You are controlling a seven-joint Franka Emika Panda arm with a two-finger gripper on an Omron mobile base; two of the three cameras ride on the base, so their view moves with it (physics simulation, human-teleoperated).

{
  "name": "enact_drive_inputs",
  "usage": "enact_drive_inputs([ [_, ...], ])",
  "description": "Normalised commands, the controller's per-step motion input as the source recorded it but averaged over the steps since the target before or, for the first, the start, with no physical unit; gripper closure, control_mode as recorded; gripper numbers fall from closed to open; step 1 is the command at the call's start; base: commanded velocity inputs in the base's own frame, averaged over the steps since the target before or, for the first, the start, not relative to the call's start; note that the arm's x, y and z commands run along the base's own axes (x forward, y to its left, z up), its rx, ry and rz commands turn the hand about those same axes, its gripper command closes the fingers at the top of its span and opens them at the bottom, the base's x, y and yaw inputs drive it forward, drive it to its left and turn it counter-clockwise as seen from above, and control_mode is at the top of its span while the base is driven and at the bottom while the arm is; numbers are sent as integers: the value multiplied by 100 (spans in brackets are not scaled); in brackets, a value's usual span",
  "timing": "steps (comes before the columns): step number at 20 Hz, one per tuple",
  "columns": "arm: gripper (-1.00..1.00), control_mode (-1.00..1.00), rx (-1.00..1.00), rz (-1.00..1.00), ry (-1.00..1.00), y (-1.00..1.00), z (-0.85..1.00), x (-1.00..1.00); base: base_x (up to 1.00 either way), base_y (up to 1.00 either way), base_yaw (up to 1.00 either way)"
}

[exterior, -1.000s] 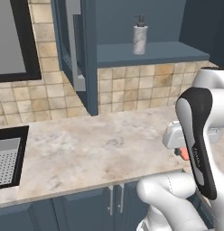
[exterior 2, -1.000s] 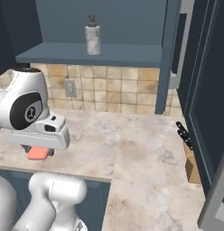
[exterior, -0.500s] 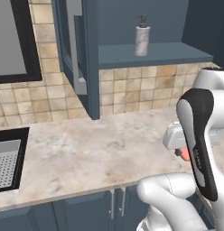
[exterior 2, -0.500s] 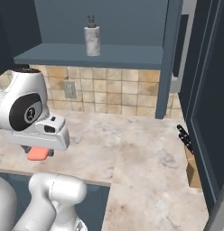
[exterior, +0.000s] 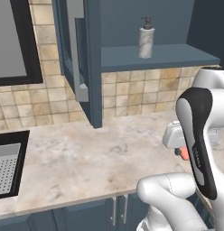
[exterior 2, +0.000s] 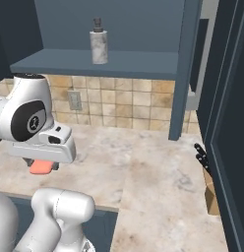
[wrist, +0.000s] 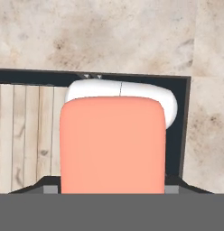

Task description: Pick up the bar soap and soap dispenser from the sink, and place them back in the cabinet, and close the cabinet doors.

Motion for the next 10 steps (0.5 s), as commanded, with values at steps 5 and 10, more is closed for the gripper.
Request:
enact_drive_inputs([
  [5,100,100,0,0,0,0,0,0,0,0,0],
  [10,100,-100,0,0,-2,-1,5,0,0,0,0],
])
